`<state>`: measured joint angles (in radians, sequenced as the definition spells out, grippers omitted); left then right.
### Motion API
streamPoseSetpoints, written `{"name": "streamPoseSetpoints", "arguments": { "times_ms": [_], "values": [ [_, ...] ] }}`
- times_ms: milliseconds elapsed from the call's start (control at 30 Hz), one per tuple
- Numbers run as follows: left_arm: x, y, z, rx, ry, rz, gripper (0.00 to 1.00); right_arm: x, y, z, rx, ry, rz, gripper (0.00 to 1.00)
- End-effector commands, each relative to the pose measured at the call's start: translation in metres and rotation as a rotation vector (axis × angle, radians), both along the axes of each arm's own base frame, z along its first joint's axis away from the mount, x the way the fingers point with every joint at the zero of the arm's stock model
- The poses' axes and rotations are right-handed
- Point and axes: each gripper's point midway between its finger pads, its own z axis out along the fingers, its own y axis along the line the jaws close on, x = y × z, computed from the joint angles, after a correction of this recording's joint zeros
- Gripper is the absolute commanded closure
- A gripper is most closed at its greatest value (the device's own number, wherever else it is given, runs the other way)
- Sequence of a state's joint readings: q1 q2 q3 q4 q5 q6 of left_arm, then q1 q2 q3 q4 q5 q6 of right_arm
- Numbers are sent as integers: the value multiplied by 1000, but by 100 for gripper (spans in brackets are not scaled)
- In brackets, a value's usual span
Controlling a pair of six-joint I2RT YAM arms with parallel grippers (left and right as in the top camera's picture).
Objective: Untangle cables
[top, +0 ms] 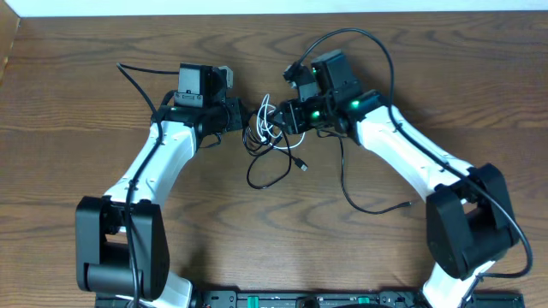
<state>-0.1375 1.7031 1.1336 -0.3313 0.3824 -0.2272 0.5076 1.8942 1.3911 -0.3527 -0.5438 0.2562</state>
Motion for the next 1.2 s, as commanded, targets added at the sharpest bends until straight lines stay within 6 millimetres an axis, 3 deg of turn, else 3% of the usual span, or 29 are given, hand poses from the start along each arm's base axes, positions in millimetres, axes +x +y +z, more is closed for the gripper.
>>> {"name": "streamPoseSetpoints", "arguments": {
  "times_ms": [0,367,867,1167],
  "values": [
    [2,4,-17,4,48,46,67,-5,15,-4,31,20,25,57],
    [1,4,-23,5,61,45,66,13,23,-27,38,23,-38,61],
    [2,3,-37,-6,96,64,66,23,21,-37,9,6,-87,64],
    [2,2,-37,-9,94,62,75,29,23,-37,-17,-35,-122,62]
  ]
}}
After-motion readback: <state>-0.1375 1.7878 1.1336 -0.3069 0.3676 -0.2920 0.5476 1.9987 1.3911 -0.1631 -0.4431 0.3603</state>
